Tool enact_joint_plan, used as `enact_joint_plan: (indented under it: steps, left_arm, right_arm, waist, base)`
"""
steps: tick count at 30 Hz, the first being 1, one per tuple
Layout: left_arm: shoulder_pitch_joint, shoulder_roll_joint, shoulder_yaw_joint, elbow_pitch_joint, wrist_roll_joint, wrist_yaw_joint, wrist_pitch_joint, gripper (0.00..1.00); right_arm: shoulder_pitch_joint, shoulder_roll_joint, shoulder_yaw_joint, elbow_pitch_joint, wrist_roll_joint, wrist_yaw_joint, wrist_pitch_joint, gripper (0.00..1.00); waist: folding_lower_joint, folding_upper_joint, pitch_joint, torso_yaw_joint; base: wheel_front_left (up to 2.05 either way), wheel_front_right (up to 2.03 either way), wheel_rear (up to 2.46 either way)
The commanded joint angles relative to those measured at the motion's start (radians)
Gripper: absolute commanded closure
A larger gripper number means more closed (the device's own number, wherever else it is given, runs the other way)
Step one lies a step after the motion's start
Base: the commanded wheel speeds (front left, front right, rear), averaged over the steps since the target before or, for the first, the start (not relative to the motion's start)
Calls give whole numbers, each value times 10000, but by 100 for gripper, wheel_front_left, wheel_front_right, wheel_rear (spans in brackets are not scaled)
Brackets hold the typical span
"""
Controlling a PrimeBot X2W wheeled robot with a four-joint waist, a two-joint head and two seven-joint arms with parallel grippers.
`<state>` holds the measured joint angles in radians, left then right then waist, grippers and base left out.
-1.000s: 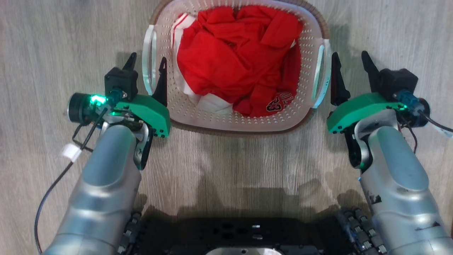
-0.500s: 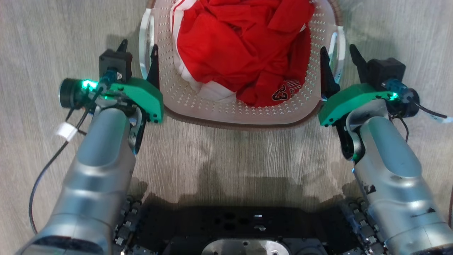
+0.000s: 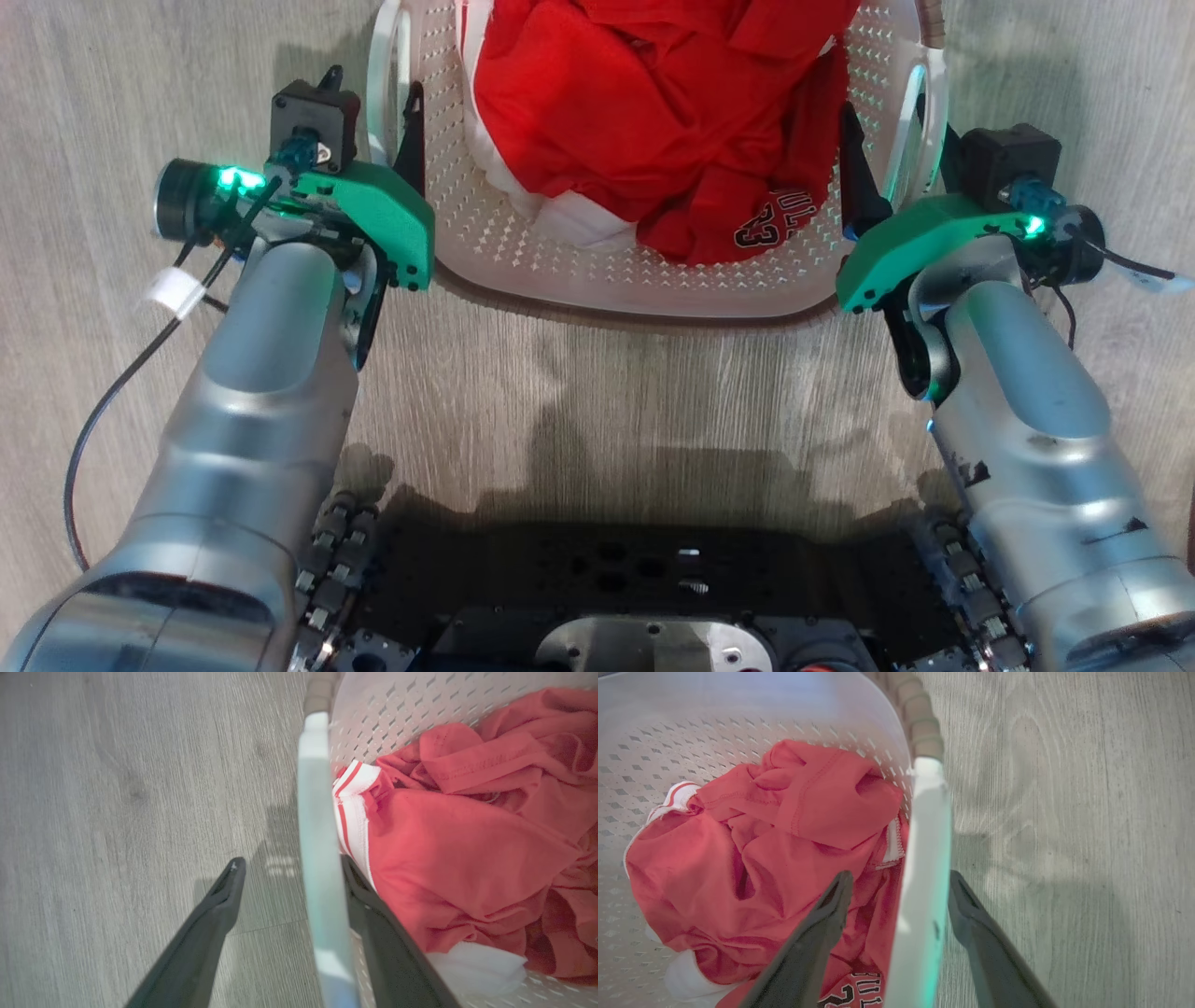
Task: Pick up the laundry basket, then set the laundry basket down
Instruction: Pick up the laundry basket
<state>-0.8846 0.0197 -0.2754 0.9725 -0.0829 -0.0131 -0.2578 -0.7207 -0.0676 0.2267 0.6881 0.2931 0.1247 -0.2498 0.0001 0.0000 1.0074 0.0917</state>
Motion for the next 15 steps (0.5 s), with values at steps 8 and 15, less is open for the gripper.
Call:
enact_joint_plan:
  steps: [8, 15]
  left_arm:
    - [147, 307, -356, 246, -670, -36, -40, 51]
    - [166, 307, -833, 676, -1191, -122, -40, 82]
  right_arm:
    - [223, 174, 278, 88, 2, 60, -120, 0]
    - [200, 174, 275, 371, -26, 60, -120, 26]
  waist:
    - [-1, 0, -7, 63]
    - [-1, 0, -192, 43]
  base:
    - [0, 0, 0]
    - [0, 0, 0]
